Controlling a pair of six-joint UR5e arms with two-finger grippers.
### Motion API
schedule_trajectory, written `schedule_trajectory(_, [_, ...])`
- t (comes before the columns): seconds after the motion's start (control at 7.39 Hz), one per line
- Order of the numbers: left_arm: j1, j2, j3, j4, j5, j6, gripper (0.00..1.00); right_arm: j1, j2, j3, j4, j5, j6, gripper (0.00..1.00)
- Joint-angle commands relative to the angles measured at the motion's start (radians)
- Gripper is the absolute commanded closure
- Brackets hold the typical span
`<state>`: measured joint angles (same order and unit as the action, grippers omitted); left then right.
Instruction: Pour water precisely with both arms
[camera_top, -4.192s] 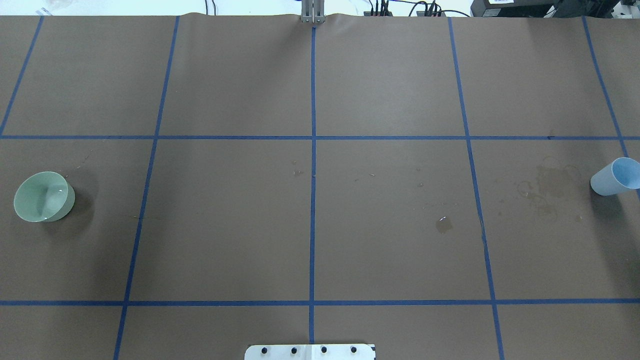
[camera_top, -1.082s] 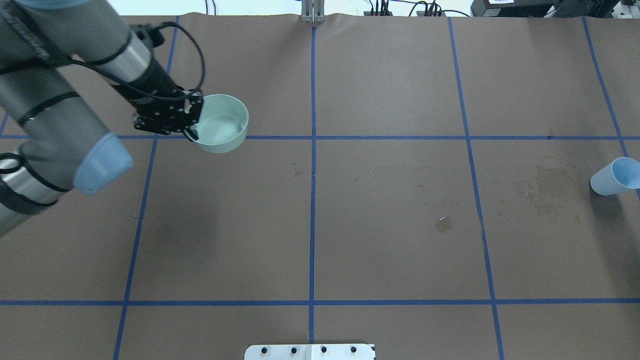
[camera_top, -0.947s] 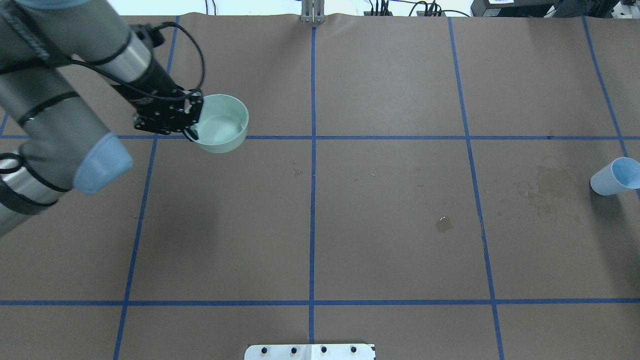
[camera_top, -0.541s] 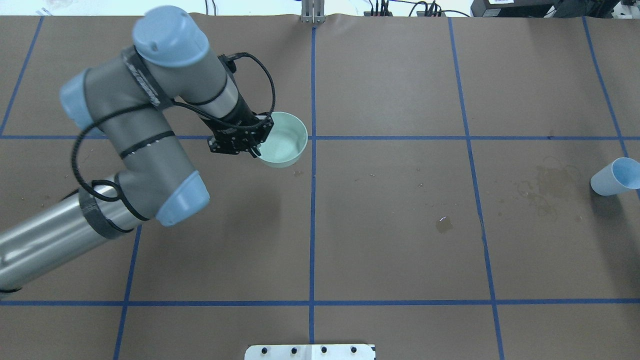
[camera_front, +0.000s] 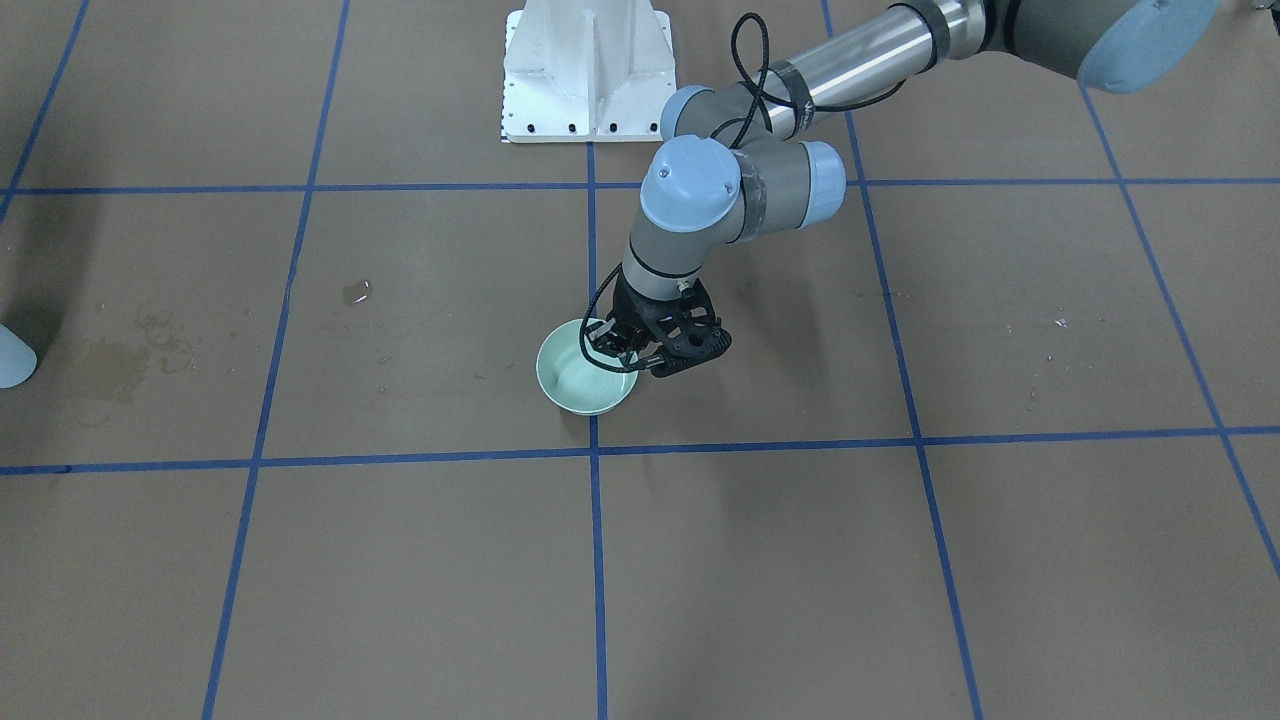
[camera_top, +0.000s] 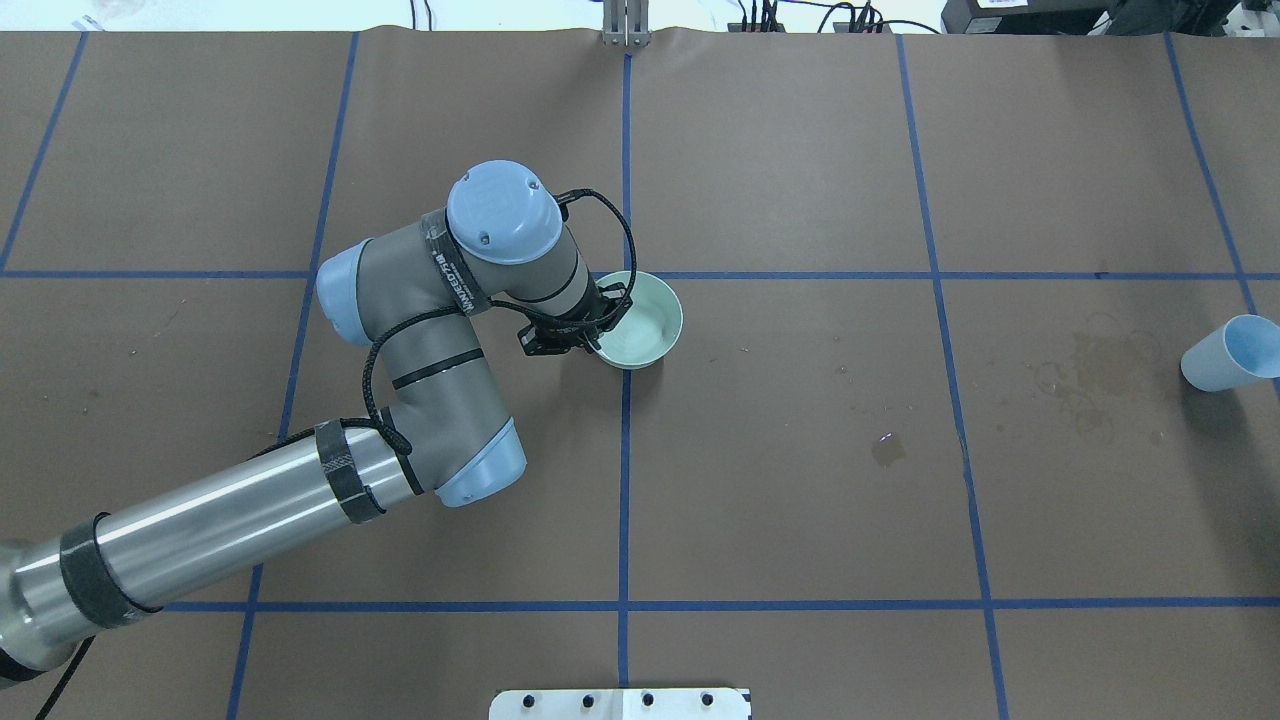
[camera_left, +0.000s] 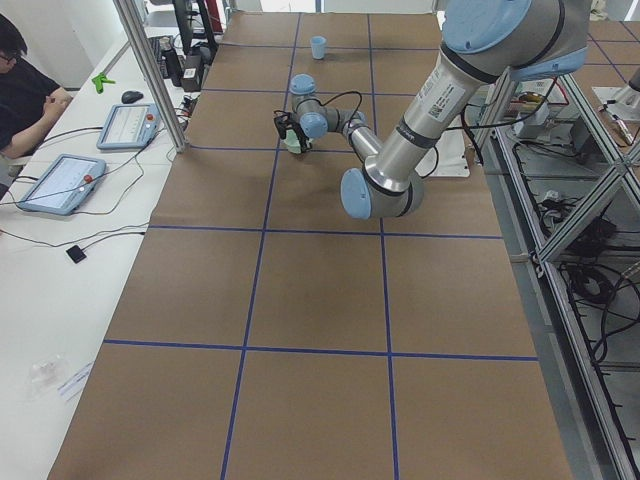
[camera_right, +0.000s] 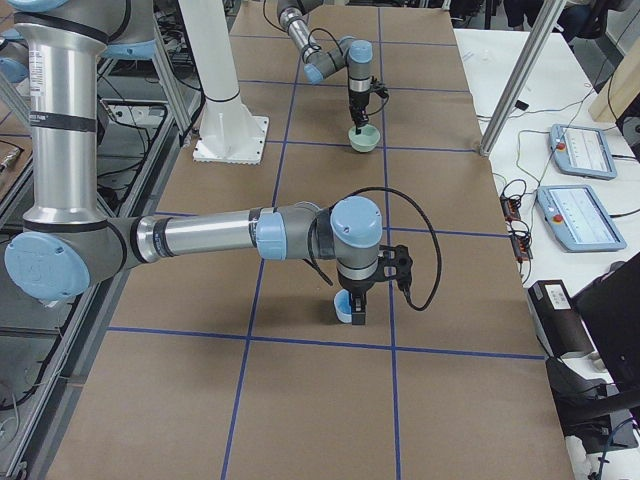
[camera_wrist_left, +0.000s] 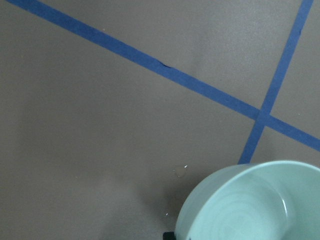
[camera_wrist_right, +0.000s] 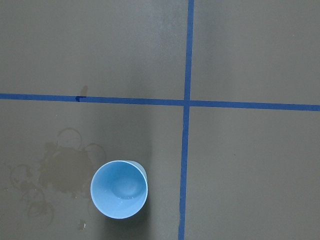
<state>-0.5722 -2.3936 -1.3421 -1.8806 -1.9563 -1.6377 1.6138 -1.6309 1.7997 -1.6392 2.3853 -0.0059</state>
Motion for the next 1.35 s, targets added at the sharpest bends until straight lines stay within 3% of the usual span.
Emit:
schedule_trajectory(0.0, [-0.003, 0.007, 0.008, 0.000, 0.016, 0.009, 0.75, 0.000, 0.023, -0.006, -0.001, -0.003, 0.009, 0.00])
schedule_trajectory(0.14, [-0.005, 0.007, 0.006, 0.001, 0.016, 0.009, 0.74, 0.000, 0.020, -0.003, -0.001, -0.002, 0.011, 0.00])
schedule_trajectory(0.27, [-0.006, 0.007, 0.000, 0.001, 0.016, 0.009, 0.32, 0.000, 0.017, -0.005, -0.001, -0.003, 0.012, 0.00])
schedule_trajectory(0.41, [-0.011, 0.007, -0.023, 0.006, 0.013, 0.009, 0.00, 0.000, 0.011, -0.012, -0.001, -0.005, 0.009, 0.00])
schedule_trajectory(0.54, [-0.038, 0.007, -0.087, 0.027, 0.005, 0.007, 0.00, -0.009, 0.003, -0.026, 0.002, -0.064, 0.006, 0.00])
schedule_trajectory(0.68, [-0.104, 0.005, -0.163, 0.155, -0.060, 0.010, 0.00, -0.017, -0.054, 0.010, 0.039, -0.066, -0.005, 0.00])
schedule_trajectory(0.81, [-0.164, 0.004, -0.214, 0.210, -0.126, 0.039, 0.00, -0.023, -0.122, 0.024, 0.167, -0.067, 0.015, 0.01])
schedule_trajectory(0.95, [-0.170, 0.010, -0.230, 0.212, -0.128, 0.053, 0.00, -0.040, -0.192, 0.032, 0.303, -0.069, 0.172, 0.01])
schedule_trajectory(1.08, [-0.169, 0.011, -0.233, 0.216, -0.127, 0.052, 0.00, -0.110, -0.290, 0.038, 0.539, -0.092, 0.363, 0.01])
schedule_trajectory(1.22, [-0.169, 0.010, -0.244, 0.237, -0.124, 0.052, 0.00, -0.215, -0.399, 0.037, 0.790, -0.218, 0.509, 0.01])
